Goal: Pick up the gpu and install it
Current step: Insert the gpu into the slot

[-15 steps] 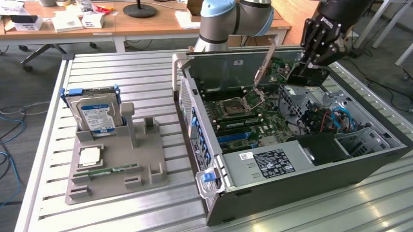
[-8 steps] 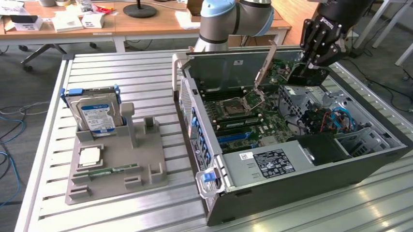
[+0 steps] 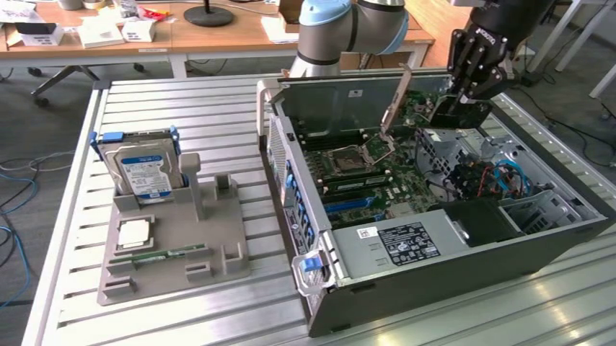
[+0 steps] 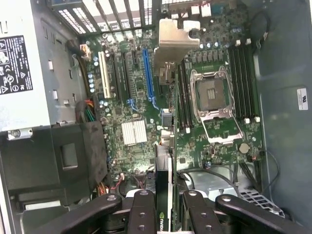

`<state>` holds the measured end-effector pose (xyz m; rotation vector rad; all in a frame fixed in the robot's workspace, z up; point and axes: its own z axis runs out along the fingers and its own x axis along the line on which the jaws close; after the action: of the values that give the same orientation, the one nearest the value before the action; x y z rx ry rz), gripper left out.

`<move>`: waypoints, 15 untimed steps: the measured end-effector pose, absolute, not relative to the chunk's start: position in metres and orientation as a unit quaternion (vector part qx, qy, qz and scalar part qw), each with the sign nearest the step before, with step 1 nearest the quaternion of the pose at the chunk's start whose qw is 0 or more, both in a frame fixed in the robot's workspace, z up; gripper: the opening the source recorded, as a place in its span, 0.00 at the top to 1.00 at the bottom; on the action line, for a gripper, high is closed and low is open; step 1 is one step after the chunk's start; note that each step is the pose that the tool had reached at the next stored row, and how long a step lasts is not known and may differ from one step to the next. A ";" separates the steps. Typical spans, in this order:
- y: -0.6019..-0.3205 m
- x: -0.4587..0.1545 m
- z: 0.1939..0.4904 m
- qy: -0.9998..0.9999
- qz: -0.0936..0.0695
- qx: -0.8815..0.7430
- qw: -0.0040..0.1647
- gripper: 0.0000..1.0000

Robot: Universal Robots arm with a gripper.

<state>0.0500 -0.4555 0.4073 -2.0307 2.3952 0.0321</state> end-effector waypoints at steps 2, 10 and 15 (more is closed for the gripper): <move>-0.456 0.050 0.407 0.760 0.007 -0.650 0.004 0.74; -0.455 0.050 0.405 0.739 0.004 -0.674 0.008 0.74; -0.455 0.049 0.404 0.733 0.003 -0.680 0.009 0.74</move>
<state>0.0493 -0.4554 0.4044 -2.1249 2.2895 0.0095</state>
